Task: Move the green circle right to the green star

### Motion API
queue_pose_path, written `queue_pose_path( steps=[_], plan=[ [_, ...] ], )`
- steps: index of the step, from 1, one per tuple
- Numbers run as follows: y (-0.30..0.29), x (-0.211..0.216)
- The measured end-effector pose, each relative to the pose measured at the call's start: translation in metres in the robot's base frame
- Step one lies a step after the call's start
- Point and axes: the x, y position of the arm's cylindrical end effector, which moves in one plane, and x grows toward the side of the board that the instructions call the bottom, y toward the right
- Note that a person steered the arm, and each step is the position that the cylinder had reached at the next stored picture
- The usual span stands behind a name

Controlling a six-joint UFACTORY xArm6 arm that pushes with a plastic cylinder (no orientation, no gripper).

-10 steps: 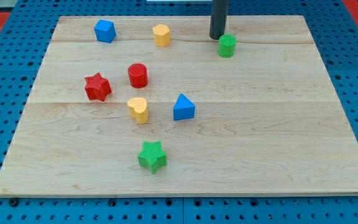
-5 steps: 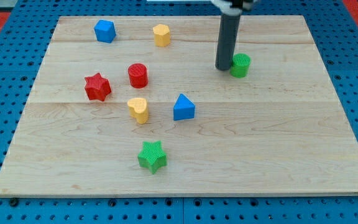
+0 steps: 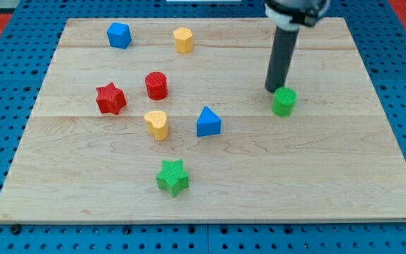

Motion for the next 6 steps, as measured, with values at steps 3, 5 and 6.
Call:
queue_pose_path(
  steps=[3,5,6],
  plan=[
    [0.035,0.066],
    [0.037,0.113],
    [0.062,0.112]
  ],
)
